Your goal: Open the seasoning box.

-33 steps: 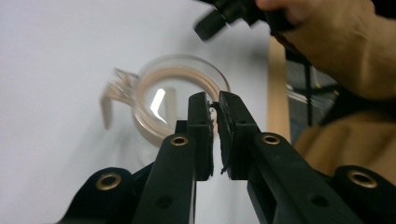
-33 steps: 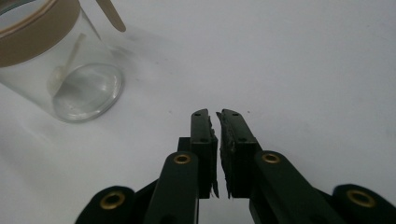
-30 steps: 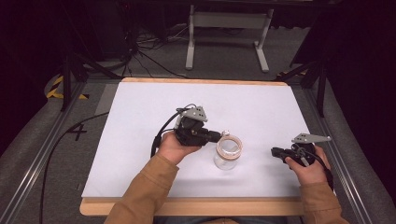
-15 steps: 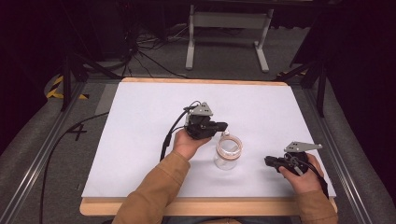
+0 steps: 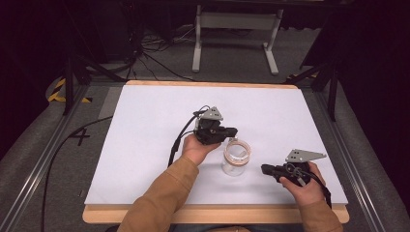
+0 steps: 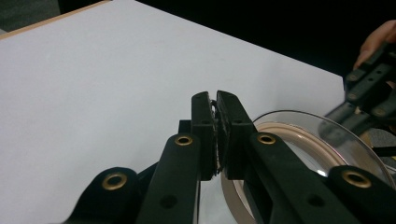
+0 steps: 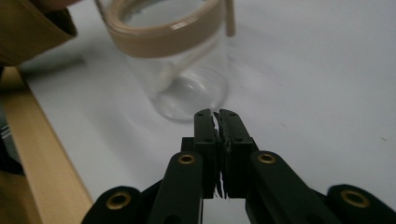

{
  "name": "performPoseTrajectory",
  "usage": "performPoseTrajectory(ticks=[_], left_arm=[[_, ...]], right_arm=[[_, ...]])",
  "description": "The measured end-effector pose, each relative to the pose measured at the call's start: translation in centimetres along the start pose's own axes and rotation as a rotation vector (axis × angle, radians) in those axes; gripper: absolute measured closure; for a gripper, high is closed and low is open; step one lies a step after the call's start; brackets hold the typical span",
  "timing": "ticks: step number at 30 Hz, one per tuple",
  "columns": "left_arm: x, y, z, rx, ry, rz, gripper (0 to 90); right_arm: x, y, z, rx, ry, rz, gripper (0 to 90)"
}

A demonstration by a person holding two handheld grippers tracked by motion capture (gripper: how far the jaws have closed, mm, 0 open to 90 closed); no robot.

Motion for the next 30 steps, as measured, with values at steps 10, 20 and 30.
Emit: performPoseTrajectory(ticks=[10,20,30], left_arm=[[-0.1,0.0,0.0,0.004,-0.012,0.023,86.7],[-0.3,-0.1,0.0,0.009,-0.025,0.042,86.9],[-0.3,-0.1,0.0,0.008,-0.022,0.041,87.0]], right_arm=[[-3.3,2.1,-1.2,0.063,0.084,0.054,89.6],[-3.7,2.1,-1.7,0.055,0.091,0.047,89.7],[-3.9,2.2,-2.0,0.056,0.083,0.049,90.0]])
Point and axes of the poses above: each handheld gripper's, and its own axes: z roughly backward along the jaws, y roughly out of its top, x roughly to its right, the point moved 6 cm from there along -z, roughly forward along the jaws, and after that the axes turned 11 degrees about x, right-handed, at the moved point
